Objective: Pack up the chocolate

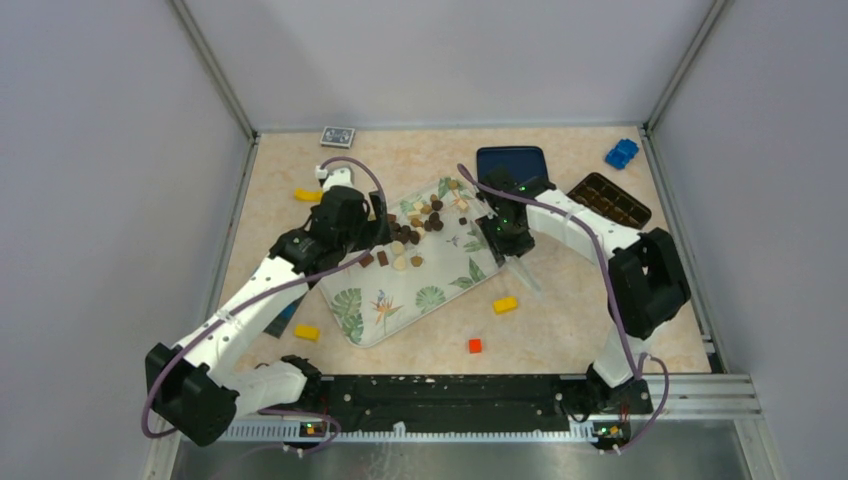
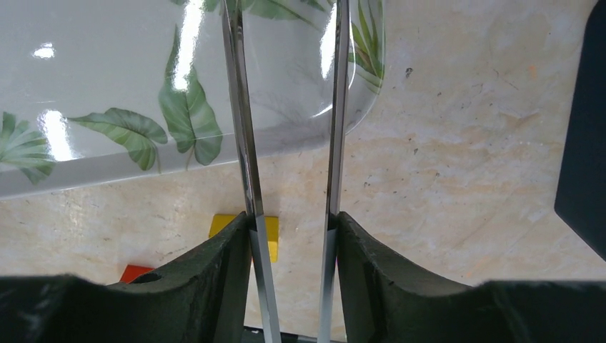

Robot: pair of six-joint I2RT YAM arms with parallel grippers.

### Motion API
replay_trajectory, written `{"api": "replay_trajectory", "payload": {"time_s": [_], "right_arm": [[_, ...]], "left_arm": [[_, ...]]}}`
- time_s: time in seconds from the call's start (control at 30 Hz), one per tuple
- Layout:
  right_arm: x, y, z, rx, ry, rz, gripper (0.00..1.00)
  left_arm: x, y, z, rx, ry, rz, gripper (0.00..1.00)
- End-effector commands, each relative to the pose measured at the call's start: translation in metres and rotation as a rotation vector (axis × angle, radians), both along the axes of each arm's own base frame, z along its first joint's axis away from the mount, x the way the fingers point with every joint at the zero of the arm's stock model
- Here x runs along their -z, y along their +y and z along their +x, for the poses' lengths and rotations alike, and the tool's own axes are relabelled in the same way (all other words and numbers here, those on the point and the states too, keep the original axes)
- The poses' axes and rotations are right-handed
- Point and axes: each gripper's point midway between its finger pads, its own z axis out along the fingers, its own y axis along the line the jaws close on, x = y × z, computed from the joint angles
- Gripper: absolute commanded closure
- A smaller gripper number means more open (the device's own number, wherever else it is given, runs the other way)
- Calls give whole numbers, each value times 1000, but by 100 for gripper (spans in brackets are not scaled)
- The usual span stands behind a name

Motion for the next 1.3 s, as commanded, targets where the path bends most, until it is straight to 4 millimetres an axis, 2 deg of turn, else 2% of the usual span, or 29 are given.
{"api": "replay_trajectory", "payload": {"time_s": [0.0,0.37,0.7,1.0,1.27], "right_arm": [[-3,11,12,-24,-49,18,56],[3,18,22,-25,-55,32,55],[14,11,28,2,-40,40,55],[14,18,27,7,-31,84,67],[7,19,25,3,-36,100,71]], "left_arm": [[-9,5,-1,-33,-30,-22,1],[-12,9,-5,-41,-36,-26,1],[-11,9,-6,-43,-36,-28,1],[-11,9,-6,-37,-35,-22,1],[-11,10,-7,-42,-35,-25,1]]}}
